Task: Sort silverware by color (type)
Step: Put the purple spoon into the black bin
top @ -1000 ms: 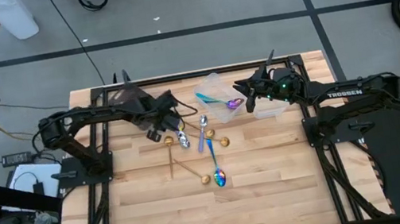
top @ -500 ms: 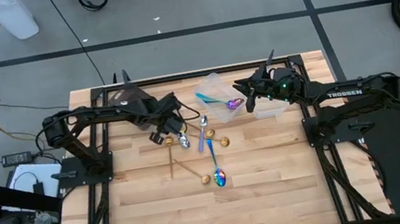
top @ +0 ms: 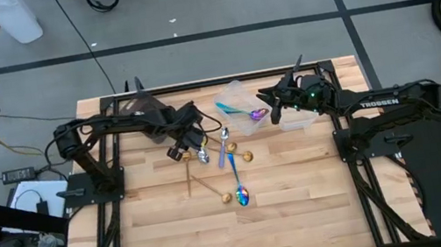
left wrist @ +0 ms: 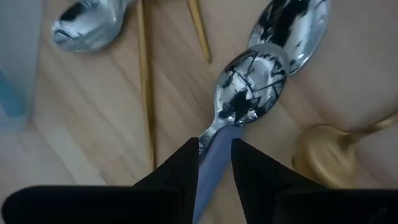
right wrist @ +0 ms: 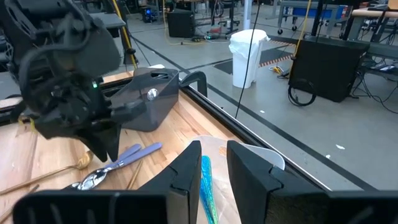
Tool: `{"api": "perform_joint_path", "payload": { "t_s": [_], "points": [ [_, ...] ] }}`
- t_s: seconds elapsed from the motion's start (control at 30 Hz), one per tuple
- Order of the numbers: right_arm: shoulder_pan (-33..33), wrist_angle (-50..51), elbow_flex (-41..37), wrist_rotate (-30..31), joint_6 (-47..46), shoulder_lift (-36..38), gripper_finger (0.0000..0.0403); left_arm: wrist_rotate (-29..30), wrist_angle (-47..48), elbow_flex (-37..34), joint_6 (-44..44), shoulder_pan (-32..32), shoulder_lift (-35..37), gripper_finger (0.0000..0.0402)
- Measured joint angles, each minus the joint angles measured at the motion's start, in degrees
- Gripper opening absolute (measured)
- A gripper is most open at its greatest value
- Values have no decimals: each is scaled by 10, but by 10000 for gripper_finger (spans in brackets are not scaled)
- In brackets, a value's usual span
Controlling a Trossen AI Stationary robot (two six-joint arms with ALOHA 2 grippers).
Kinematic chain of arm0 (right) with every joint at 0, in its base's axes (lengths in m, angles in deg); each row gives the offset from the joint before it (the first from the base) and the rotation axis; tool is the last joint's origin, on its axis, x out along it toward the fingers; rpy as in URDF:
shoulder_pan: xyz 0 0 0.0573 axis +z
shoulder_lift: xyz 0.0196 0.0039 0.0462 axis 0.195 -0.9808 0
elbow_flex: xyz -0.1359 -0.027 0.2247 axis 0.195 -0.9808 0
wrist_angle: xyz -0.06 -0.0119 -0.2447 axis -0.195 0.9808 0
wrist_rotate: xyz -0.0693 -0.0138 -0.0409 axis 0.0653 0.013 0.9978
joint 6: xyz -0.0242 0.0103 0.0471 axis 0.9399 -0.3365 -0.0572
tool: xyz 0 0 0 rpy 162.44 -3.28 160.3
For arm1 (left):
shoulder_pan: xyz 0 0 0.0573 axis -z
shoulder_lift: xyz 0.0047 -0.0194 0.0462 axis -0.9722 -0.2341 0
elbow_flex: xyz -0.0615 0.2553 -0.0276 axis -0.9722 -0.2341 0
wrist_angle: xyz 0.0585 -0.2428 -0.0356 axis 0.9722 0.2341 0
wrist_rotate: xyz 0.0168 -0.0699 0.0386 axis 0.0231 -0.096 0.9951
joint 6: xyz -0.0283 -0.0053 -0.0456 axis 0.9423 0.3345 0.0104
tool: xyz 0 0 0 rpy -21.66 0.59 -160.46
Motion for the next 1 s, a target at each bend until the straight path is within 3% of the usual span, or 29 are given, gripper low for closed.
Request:
{"api": "perform_joint_path", "payload": {
  "t_s": [0.8, 1.0],
  "points": [
    [0, 2, 0, 0, 0, 0, 87, 4, 33, 2, 58, -3, -38, 102],
    [0, 2, 0, 0, 0, 0, 87, -29, 51, 1, 97, -26, -39, 102]
  ]
}}
